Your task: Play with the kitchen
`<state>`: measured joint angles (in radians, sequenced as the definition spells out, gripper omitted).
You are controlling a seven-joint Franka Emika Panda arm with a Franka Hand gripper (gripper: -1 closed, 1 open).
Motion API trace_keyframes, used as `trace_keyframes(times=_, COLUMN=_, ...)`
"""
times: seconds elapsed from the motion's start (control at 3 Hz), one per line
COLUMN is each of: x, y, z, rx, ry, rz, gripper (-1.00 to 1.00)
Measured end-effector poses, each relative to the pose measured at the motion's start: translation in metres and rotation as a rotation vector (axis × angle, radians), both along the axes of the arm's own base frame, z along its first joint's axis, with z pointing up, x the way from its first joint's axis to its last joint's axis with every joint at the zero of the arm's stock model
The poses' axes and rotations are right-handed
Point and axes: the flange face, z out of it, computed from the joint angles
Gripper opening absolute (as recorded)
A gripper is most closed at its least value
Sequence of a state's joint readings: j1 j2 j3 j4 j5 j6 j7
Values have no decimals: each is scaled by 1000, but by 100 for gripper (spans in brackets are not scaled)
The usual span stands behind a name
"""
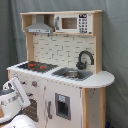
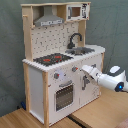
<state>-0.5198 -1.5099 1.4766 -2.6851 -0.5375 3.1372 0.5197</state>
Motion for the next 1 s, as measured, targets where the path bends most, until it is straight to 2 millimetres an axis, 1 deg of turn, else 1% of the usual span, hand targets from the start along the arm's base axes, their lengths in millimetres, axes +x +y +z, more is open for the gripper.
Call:
trace_keyframes(times=0.33, x=13, y=-6, z=-2, rx=57, ry=25, rz=15, gripper=100)
trace_keyframes(times=0.67, x=28, y=-17, z=6, rx=100, ry=40, rz=17, gripper=100)
trace_keyframes(times=1.0, x=45, y=-28, z=8, rx=110, ry=62, rz=20, gripper=100)
